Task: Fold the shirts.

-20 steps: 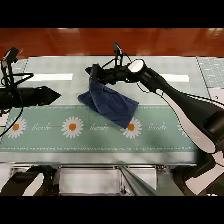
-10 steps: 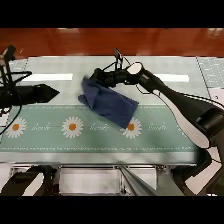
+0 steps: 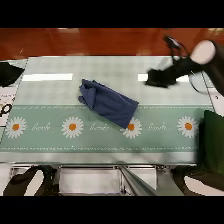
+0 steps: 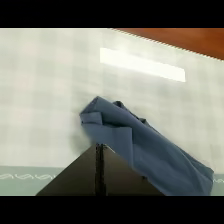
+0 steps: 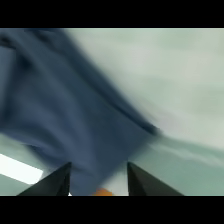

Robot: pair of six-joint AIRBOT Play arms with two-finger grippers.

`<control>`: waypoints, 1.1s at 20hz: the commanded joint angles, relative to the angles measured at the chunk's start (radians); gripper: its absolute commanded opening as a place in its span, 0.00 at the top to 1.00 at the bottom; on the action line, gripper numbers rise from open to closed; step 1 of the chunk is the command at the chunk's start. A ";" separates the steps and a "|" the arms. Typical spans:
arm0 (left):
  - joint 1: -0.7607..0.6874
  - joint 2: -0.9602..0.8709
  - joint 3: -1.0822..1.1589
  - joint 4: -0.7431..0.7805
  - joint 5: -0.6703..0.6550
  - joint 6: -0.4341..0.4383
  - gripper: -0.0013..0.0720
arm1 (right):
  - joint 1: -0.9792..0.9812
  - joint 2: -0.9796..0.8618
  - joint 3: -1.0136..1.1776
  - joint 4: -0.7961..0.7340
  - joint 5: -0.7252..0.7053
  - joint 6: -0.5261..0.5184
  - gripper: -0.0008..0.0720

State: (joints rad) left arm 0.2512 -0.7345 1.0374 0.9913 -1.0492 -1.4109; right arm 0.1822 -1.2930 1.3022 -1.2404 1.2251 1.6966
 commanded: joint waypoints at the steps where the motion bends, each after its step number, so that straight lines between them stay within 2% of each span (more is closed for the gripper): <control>1: -0.055 0.010 -0.062 -0.002 -0.017 -0.011 0.96 | -0.025 0.257 -0.385 -0.189 -0.171 0.188 0.41; 3: -0.123 0.010 -0.130 -0.005 -0.016 -0.015 0.96 | -0.025 0.266 -0.571 0.013 -0.347 0.171 0.41; 4: -0.153 0.010 -0.159 -0.005 -0.016 -0.015 0.96 | -0.024 0.242 -0.632 0.135 -0.420 0.124 0.41; 7: -0.225 0.008 -0.232 -0.005 0.002 -0.015 0.96 | -0.023 0.089 -0.674 0.513 -0.491 -0.134 0.41; 10: -0.249 0.005 -0.270 -0.005 0.041 -0.049 0.96 | -0.023 -0.088 -0.673 0.908 -0.467 -0.435 0.42; 11: -0.249 0.005 -0.274 -0.005 0.052 -0.053 0.96 | -0.023 -0.132 -0.665 0.970 -0.449 -0.484 0.42; 16: -0.249 0.003 -0.274 -0.005 0.090 -0.053 0.96 | 0.014 -0.277 -0.528 0.985 -0.365 -0.504 0.44; 17: -0.249 -0.002 -0.274 -0.005 0.096 -0.053 0.96 | 0.045 -0.288 -0.490 0.985 -0.365 -0.504 0.51; 18: -0.249 -0.007 -0.274 -0.005 0.099 -0.054 0.96 | 0.075 -0.294 -0.452 0.979 -0.365 -0.506 0.71; 19: -0.249 -0.013 -0.274 -0.005 0.100 -0.061 0.96 | 0.099 -0.292 -0.409 0.968 -0.362 -0.522 0.95; 22: -0.249 -0.026 -0.274 -0.005 0.099 -0.060 0.96 | 0.115 -0.292 -0.199 0.913 -0.241 -0.515 0.96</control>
State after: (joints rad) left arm 0.0021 -0.7502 0.7639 0.9859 -0.9573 -1.4673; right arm 0.2691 -1.5723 0.9459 -0.3035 0.8917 1.1923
